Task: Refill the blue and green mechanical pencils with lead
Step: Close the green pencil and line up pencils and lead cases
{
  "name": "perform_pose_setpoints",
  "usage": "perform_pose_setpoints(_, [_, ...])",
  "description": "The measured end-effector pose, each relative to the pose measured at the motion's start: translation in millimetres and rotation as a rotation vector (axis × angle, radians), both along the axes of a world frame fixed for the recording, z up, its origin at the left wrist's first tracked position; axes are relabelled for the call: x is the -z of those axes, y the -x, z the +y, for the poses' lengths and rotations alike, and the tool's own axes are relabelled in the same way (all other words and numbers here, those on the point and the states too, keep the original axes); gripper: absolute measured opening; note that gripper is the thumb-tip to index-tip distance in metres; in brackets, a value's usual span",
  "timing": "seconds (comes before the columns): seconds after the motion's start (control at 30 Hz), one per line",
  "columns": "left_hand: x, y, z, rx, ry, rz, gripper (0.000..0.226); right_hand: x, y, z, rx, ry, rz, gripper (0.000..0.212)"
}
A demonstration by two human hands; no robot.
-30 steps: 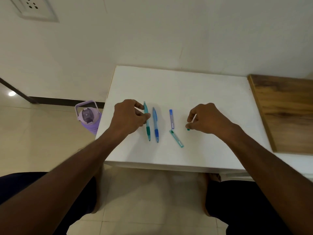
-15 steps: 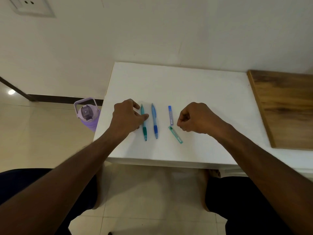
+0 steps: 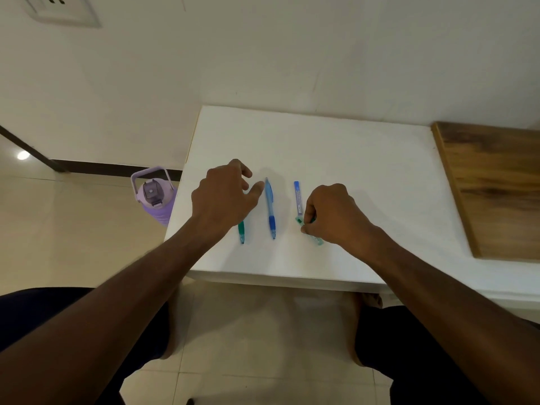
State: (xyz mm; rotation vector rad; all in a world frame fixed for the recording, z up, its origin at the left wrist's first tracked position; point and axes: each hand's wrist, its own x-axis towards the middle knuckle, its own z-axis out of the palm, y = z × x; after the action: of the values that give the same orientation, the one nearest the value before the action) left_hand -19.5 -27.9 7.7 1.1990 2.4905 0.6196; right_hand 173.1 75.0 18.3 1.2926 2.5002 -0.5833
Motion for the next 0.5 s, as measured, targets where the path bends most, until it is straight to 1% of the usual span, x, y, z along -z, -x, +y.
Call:
perform_pose_setpoints(0.1, [-1.5,-7.7,-0.2,0.085,-0.105,-0.020,0.029,-0.9,0.8,1.4,0.011,0.032,-0.002,0.034])
perform_pose_setpoints(0.17, [-1.3,-12.7,-1.0,0.171,-0.165,-0.075,0.017,-6.0,-0.4,6.0,0.047,0.125,0.013,0.028])
perform_pose_setpoints(0.2, [-1.7,-15.1,-1.4,0.217,-0.180,-0.114,0.012,-9.5,-1.4,8.5,0.085,0.197,0.052,0.024])
perform_pose_setpoints(0.27, [-3.6,-19.5,0.0,0.296,-0.187,-0.194,0.009,-18.6,-3.7,12.5,0.165,0.326,0.211,0.018])
perform_pose_setpoints(0.33, [-5.6,-23.2,1.7,0.302,-0.185,-0.280,0.013,-27.9,-5.5,15.0,0.213,0.380,0.410,0.017])
perform_pose_setpoints(0.4, [-6.0,-27.5,2.8,0.246,-0.185,-0.431,0.015,-34.3,-6.9,15.7,0.247,0.413,0.545,0.020])
perform_pose_setpoints(0.47, [-5.4,-30.8,3.0,0.166,-0.222,-0.651,0.014,-36.3,-5.9,15.2,0.265,0.418,0.593,0.021])
perform_pose_setpoints(0.5, [-5.6,-31.7,3.3,0.131,-0.242,-0.732,0.015,-36.0,-5.0,15.4,0.271,0.417,0.606,0.019])
